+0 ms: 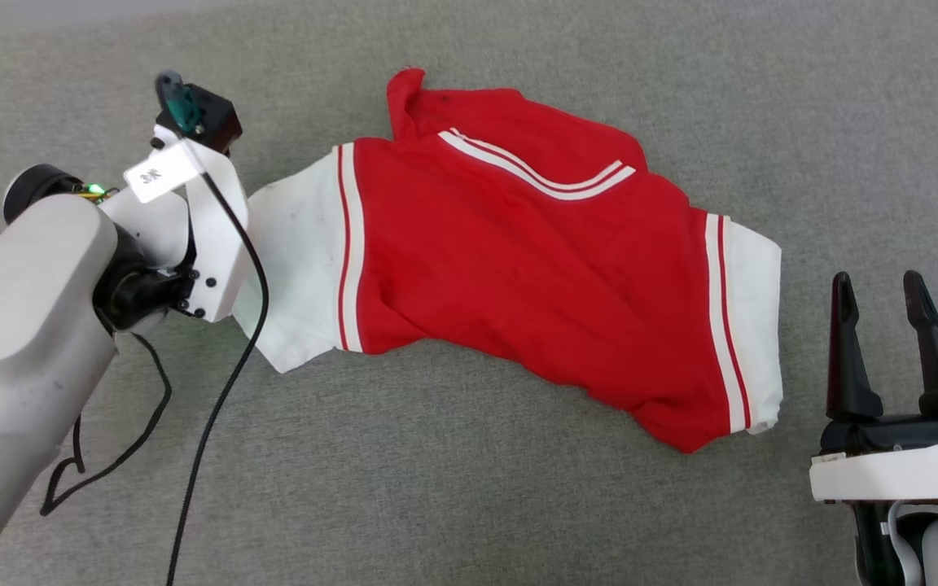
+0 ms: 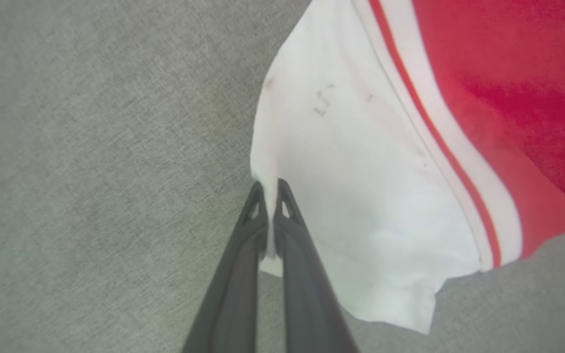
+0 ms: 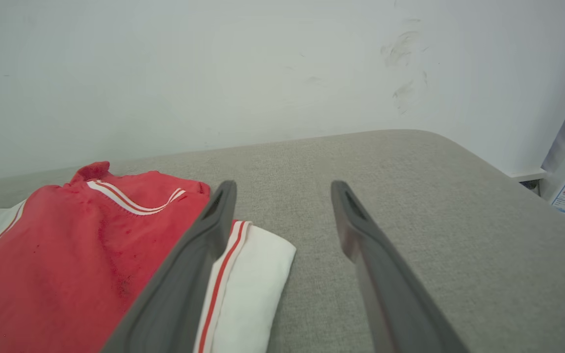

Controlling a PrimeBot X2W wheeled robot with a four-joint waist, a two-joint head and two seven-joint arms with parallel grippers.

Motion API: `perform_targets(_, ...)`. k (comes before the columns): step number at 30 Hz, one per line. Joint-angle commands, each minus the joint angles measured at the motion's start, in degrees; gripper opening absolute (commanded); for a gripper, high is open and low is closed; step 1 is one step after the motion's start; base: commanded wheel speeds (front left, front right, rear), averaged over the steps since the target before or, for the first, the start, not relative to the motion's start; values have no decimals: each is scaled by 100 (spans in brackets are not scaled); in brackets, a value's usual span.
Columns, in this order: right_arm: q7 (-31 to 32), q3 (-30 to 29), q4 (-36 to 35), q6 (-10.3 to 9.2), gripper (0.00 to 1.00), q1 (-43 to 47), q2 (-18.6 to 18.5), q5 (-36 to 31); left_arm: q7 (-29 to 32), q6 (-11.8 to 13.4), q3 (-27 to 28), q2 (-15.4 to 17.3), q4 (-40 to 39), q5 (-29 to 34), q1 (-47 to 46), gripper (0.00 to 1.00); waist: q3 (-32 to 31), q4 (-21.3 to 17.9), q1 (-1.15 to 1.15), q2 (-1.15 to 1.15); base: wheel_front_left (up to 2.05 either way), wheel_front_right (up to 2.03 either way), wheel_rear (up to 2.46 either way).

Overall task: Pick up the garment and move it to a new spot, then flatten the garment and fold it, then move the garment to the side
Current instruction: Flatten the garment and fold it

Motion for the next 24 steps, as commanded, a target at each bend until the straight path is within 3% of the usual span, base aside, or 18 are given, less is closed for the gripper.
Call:
perform_targets(1,-14,-9,14,-4,100,16,10,-28,-132,-4,34,34,-48,-74,43,0,-127,82,0,0,0,0,0)
perform_targets(13,-14,10,52,-4,100,264,9,-64,-556,117,299,1049,-61,-520,710,0,-514,365,0,0,0,0,0)
perform_targets(19,-14,11,55,-4,100,224,9,-116,-675,347,351,1247,348,-622,1117,0,-438,363,0,0,0,0,0)
perform_targets(24,-14,-44,79,-4,100,196,9,-167,-838,426,330,1214,718,-650,1366,0,-375,317,0,0,0,0,0)
